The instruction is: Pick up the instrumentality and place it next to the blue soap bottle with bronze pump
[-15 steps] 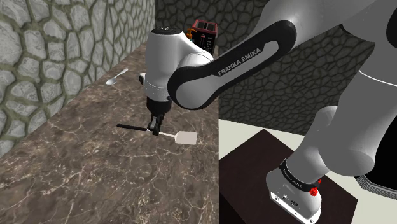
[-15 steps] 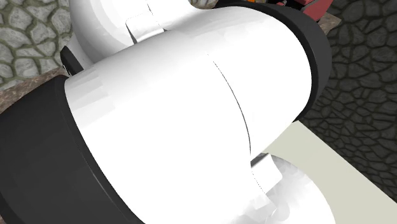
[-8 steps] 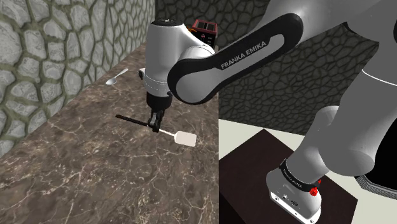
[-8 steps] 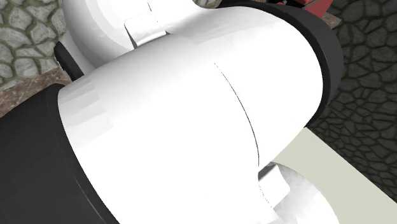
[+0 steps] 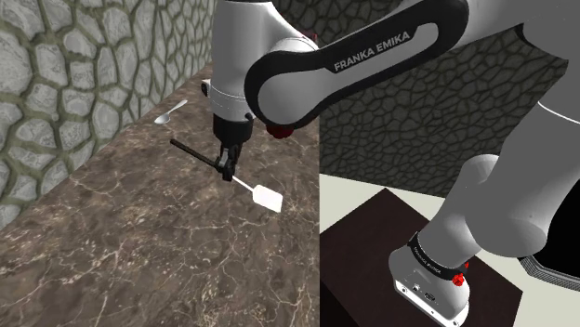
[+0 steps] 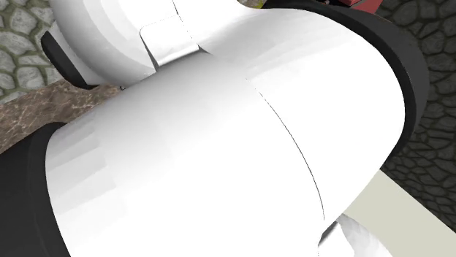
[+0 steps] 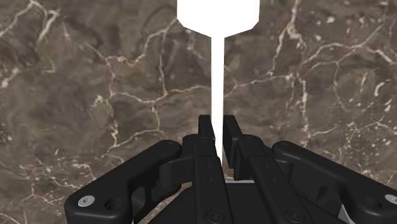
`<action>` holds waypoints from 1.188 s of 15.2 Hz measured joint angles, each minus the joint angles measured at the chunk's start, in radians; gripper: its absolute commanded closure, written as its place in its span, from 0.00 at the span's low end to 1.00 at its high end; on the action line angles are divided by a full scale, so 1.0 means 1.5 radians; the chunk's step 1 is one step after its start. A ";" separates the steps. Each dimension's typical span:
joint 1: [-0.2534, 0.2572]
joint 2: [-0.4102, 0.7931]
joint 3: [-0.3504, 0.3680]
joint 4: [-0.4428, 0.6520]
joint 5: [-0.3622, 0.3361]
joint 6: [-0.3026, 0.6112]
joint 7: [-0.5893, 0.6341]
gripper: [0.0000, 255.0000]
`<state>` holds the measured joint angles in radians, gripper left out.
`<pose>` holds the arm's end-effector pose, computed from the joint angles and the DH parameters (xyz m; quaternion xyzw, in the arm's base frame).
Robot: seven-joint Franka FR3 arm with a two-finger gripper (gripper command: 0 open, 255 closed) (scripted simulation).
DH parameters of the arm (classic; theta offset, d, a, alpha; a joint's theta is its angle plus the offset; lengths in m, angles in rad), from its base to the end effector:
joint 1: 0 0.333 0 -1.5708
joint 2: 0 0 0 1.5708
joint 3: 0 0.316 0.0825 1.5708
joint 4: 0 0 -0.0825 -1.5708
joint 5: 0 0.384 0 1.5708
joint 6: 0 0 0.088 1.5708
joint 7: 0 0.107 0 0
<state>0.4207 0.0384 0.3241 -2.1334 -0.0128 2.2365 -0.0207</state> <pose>0.4071 0.3736 0.3965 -0.9258 -0.3765 -0.0309 0.0127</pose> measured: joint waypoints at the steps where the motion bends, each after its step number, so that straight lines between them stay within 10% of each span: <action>1: 0.000 -0.003 0.000 0.008 0.001 -0.011 0.000 1.00; 18: -0.002 -0.053 -0.002 0.106 0.020 -0.156 -0.013 1.00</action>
<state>0.4176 -0.0405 0.3211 -1.9744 0.0169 2.0027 -0.0402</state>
